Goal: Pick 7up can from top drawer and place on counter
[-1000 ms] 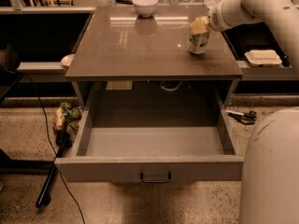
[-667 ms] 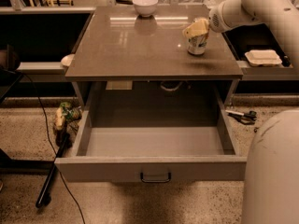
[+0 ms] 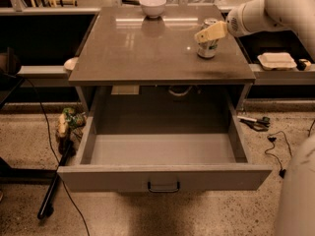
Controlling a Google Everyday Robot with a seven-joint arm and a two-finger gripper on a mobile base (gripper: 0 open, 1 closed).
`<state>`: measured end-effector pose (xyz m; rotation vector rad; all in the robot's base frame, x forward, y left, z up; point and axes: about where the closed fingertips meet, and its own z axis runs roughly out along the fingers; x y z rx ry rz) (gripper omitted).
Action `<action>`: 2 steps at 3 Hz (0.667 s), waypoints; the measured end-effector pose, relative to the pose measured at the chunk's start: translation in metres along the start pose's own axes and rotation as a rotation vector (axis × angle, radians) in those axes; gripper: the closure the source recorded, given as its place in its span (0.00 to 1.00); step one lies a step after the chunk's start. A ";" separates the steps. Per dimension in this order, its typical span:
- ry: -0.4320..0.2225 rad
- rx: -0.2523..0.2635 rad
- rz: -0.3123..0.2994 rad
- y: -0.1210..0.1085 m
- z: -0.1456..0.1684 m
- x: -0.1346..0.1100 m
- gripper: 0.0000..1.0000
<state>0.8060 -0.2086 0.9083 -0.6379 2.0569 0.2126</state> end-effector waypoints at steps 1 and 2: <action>-0.085 -0.006 -0.055 0.007 -0.028 -0.001 0.00; -0.164 -0.001 -0.117 0.016 -0.063 -0.002 0.00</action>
Offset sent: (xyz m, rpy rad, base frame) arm -0.0994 -0.0244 0.0652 -0.0162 -0.3100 0.1158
